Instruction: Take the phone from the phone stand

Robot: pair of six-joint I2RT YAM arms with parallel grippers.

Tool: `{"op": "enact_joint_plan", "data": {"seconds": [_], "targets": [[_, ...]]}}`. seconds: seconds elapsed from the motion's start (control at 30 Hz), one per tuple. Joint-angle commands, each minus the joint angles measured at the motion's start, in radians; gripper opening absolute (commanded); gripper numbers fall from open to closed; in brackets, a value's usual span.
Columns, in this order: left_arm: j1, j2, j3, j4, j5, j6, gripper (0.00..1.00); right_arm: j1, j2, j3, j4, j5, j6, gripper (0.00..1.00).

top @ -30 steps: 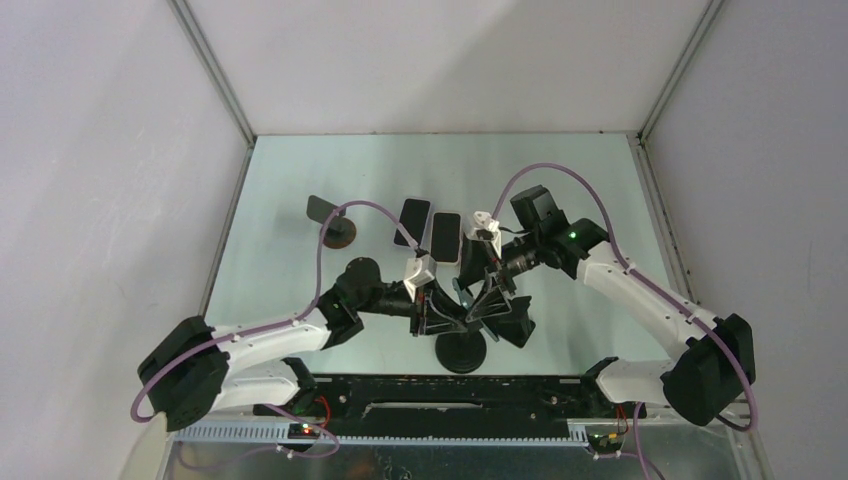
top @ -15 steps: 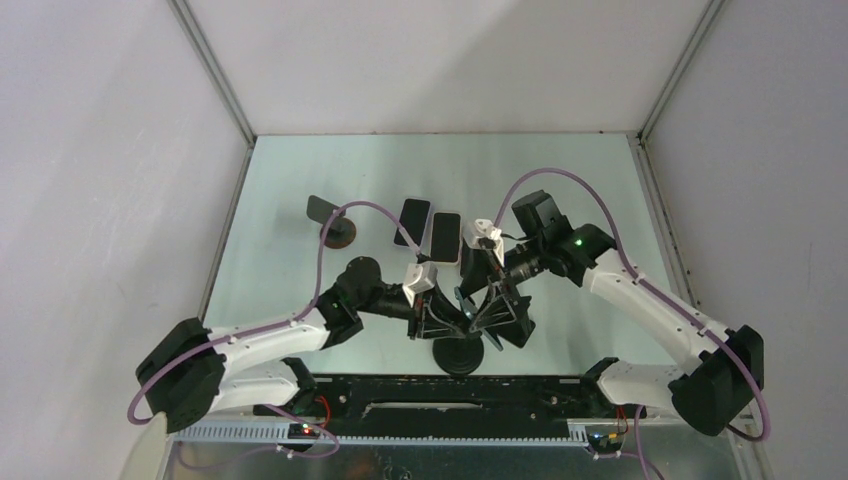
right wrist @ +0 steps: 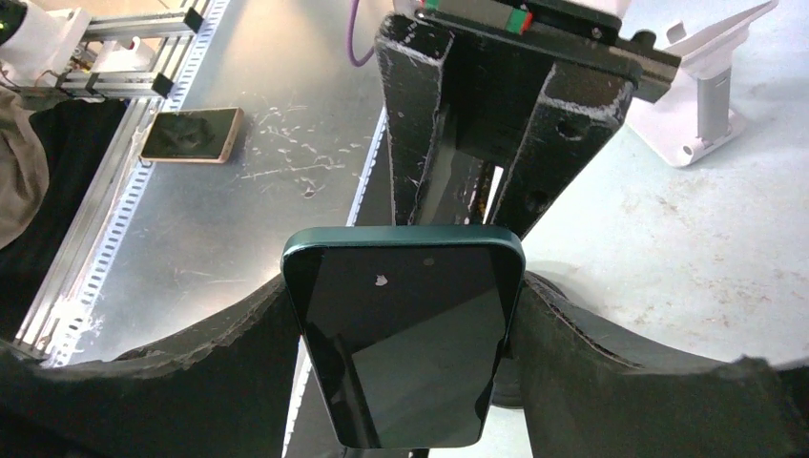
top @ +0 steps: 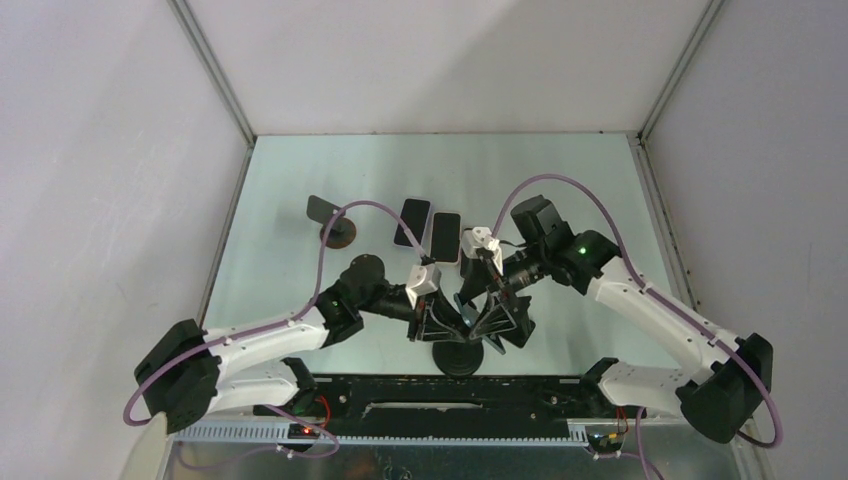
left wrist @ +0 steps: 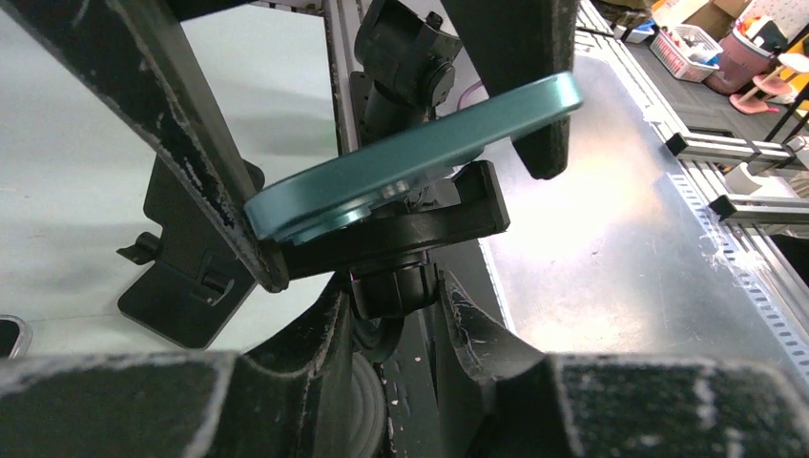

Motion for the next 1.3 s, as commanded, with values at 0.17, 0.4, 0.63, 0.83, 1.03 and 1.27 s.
{"op": "enact_joint_plan", "data": {"seconds": [0.17, 0.4, 0.63, 0.83, 1.03, 1.27], "targets": [[0.019, -0.036, 0.039, 0.042, -0.052, 0.006, 0.00, 0.044, -0.122, 0.007, 0.063, -0.053, 0.044, 0.00], [0.051, -0.052, 0.033, 0.024, -0.089, 0.000, 0.00, 0.049, -0.142, 0.008, 0.039, -0.069, 0.042, 0.00], [0.074, -0.135, 0.017, -0.078, -0.221, 0.022, 0.00, 0.040, -0.192, 0.008, 0.187, 0.110, 0.233, 0.00], [0.090, -0.248, 0.006, -0.196, -0.342, 0.050, 0.00, 0.001, -0.219, 0.008, 0.338, 0.407, 0.439, 0.00], [0.104, -0.324, -0.005, -0.286, -0.400, 0.050, 0.00, -0.079, -0.161, 0.007, 0.408, 0.856, 0.729, 0.00], [0.104, -0.352, -0.002, -0.316, -0.436, 0.042, 0.00, -0.197, 0.022, 0.056, 0.307, 1.199, 0.961, 0.00]]}}
